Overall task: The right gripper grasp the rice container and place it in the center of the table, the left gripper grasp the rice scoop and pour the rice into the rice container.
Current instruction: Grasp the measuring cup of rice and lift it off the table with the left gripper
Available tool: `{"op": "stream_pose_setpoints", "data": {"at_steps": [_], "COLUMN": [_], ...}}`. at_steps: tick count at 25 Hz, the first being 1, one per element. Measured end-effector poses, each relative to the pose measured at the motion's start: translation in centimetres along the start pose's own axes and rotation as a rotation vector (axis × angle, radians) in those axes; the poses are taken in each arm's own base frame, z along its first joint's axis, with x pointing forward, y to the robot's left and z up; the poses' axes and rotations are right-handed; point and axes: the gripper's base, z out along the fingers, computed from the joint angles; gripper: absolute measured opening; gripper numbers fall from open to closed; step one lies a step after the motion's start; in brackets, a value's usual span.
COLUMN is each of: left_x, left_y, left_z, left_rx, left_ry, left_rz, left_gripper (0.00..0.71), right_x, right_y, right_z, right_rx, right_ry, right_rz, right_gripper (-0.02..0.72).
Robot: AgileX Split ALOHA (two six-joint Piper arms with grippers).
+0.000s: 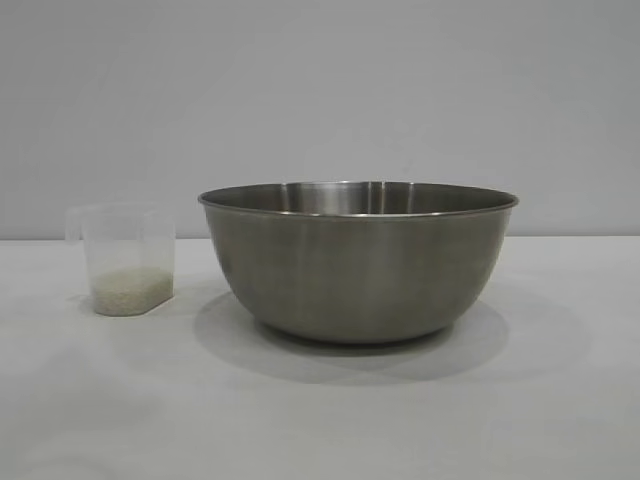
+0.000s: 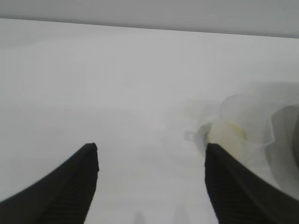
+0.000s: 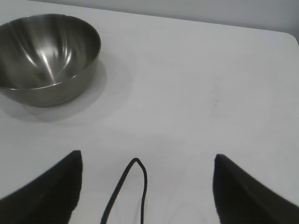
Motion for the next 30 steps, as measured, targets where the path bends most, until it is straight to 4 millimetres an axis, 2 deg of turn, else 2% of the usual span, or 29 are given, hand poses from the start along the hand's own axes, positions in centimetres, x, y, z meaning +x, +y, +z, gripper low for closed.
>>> {"op": "stream_pose_setpoints", "data": {"at_steps": [8,9,12,15,24,30], "left_x": [2.1,2.5,3.9,4.7,5.1,4.6], "left_y": [-0.5,-0.5,-0.4,-0.3,-0.3,-0.4], "left_z": [2.5,2.9,4.2,5.3,8.7,10.8], "left_rx": [0.084,0.091,0.09,0.087,0.097,0.12], "left_ry": [-0.034,-0.026,0.046,0.089,0.102,0.07], "left_rz": [0.006,0.003,-0.002,-0.006,-0.001,0.012], "left_gripper": [0.426,0.356,0.257,0.267,0.267,0.267], "right_x": [0.0,0.0,0.0,0.0,0.0,0.0], "right_y": [0.0,0.0,0.0,0.0,0.0,0.0], "right_z": [0.0,0.0,0.0,0.0,0.0,0.0], "right_rx": [0.0,0.0,0.0,0.0,0.0,0.0], "right_ry": [0.0,0.0,0.0,0.0,0.0,0.0], "right_rz": [0.0,0.0,0.0,0.002,0.002,0.002], "right_gripper": [0.498,0.498,0.498,0.498,0.498,0.498]}}
